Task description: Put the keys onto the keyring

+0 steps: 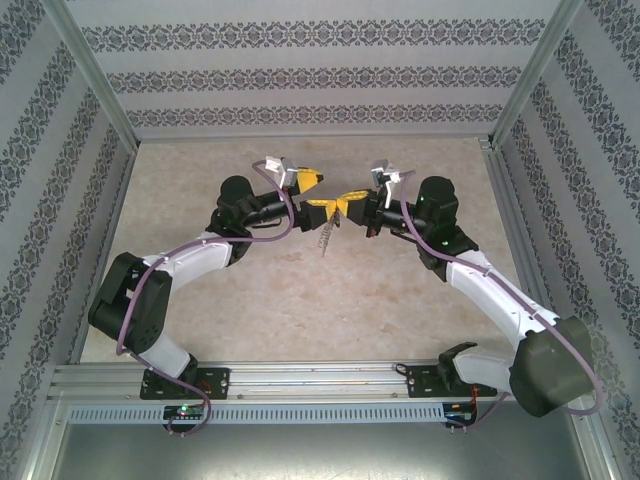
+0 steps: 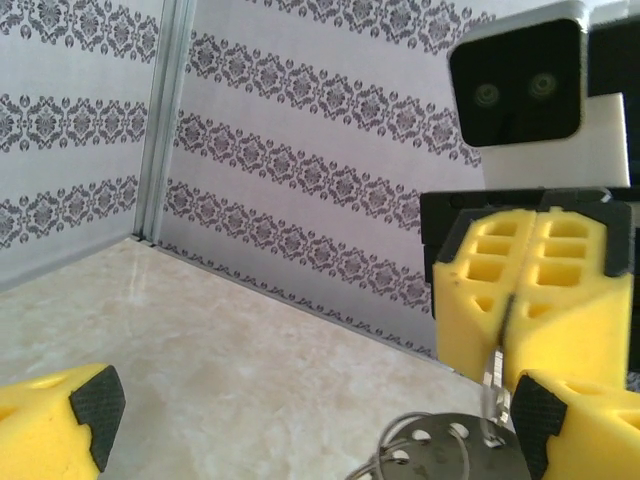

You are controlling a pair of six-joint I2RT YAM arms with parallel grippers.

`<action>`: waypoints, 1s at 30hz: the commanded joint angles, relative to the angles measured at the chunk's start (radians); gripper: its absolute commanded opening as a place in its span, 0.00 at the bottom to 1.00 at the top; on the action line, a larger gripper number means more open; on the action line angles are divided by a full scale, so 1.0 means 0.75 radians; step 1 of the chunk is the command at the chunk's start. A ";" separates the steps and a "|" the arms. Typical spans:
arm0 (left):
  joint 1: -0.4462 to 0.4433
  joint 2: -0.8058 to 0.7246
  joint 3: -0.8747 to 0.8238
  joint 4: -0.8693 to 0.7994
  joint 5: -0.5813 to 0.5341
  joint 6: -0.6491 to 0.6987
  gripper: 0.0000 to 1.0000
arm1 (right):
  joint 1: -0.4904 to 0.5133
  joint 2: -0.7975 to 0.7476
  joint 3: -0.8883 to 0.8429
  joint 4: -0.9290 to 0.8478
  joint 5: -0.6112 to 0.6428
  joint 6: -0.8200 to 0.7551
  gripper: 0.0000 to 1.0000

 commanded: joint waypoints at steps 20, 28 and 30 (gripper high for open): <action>0.108 0.148 0.187 0.186 -0.298 0.140 1.00 | -0.109 0.051 0.069 -0.078 0.017 -0.057 0.00; 0.166 0.134 0.130 0.350 -0.310 0.181 1.00 | -0.122 0.026 0.096 -0.117 0.029 -0.045 0.00; 0.172 0.128 0.133 0.345 -0.316 0.172 1.00 | -0.121 0.018 0.091 -0.120 0.035 -0.049 0.00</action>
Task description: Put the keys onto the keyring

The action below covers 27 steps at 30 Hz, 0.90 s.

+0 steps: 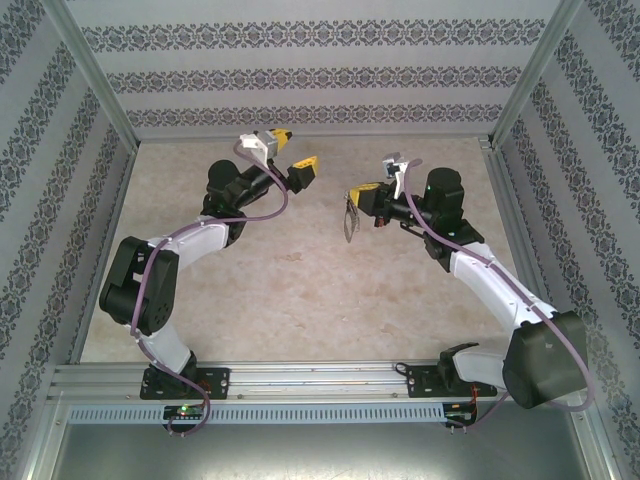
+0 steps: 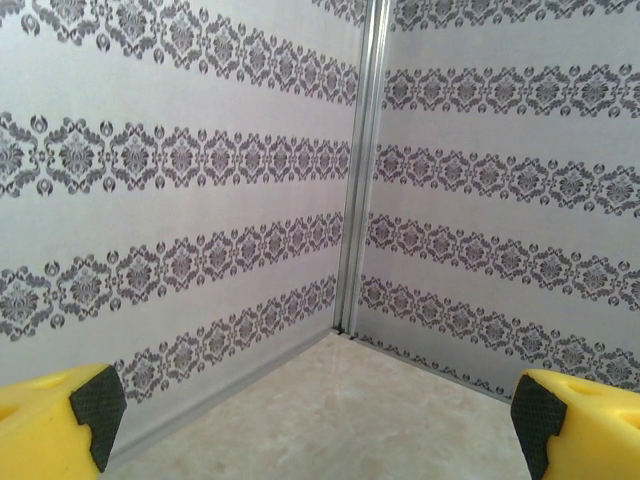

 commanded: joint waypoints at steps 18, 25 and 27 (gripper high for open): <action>0.040 -0.080 0.157 -0.420 0.035 -0.117 1.00 | 0.033 -0.009 0.046 0.029 0.024 -0.011 0.00; 0.039 -0.074 0.216 -0.596 0.138 -0.131 1.00 | 0.046 0.028 0.082 0.001 -0.014 -0.024 0.00; 0.034 -0.073 0.208 -0.606 0.161 -0.150 1.00 | 0.045 0.033 0.094 -0.014 -0.026 -0.035 0.00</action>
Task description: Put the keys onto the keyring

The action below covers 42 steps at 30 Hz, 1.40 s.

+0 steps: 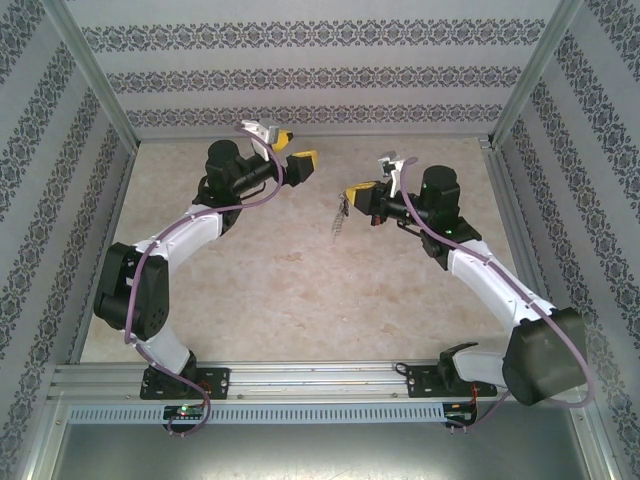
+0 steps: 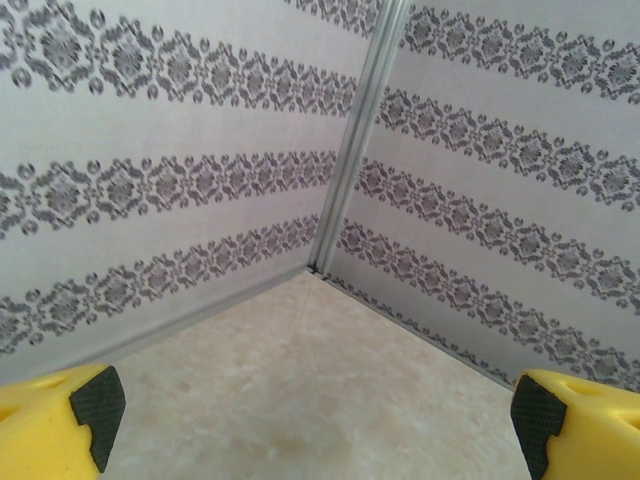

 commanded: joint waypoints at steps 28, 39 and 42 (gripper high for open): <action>-0.036 -0.161 0.121 -0.857 0.480 0.241 0.75 | -0.041 0.096 0.132 -0.058 -0.325 -0.061 0.00; -0.064 -0.083 0.149 -0.779 0.577 0.161 0.52 | 0.000 0.111 0.136 -0.069 -0.183 -0.069 0.00; -0.082 -0.066 0.160 -0.756 0.572 0.155 0.52 | 0.018 0.126 0.145 -0.068 -0.165 -0.074 0.00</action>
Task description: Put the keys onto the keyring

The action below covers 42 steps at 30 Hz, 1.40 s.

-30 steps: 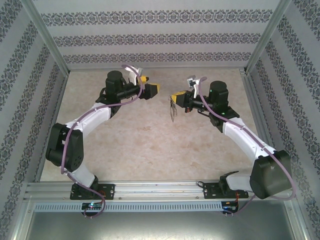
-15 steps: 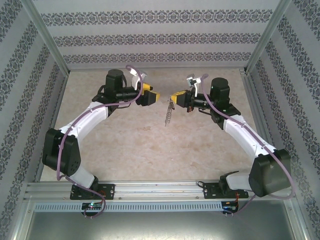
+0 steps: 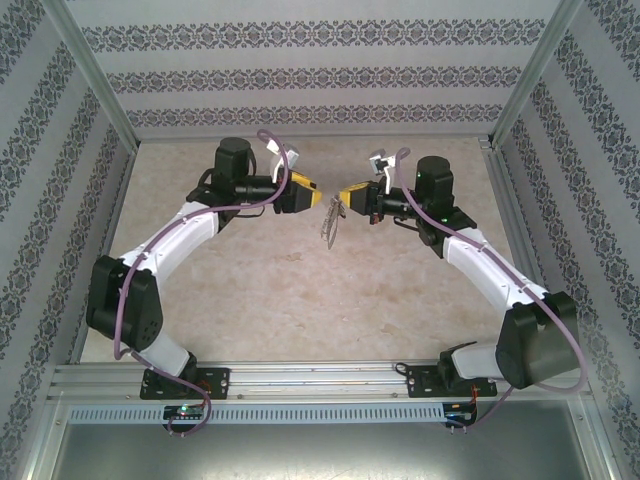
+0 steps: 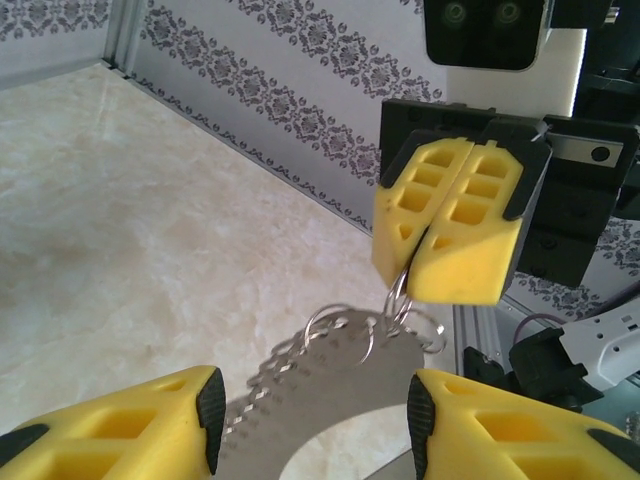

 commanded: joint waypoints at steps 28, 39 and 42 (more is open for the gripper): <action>-0.096 0.117 0.112 0.110 0.081 -0.046 0.38 | 0.048 0.052 0.062 0.030 0.032 -0.053 0.00; -0.099 0.117 0.090 0.198 0.091 -0.080 0.08 | 0.038 0.049 0.054 0.023 0.027 -0.057 0.00; -0.099 0.115 0.085 0.214 0.096 -0.086 0.00 | 0.039 0.046 0.058 0.025 0.027 -0.055 0.00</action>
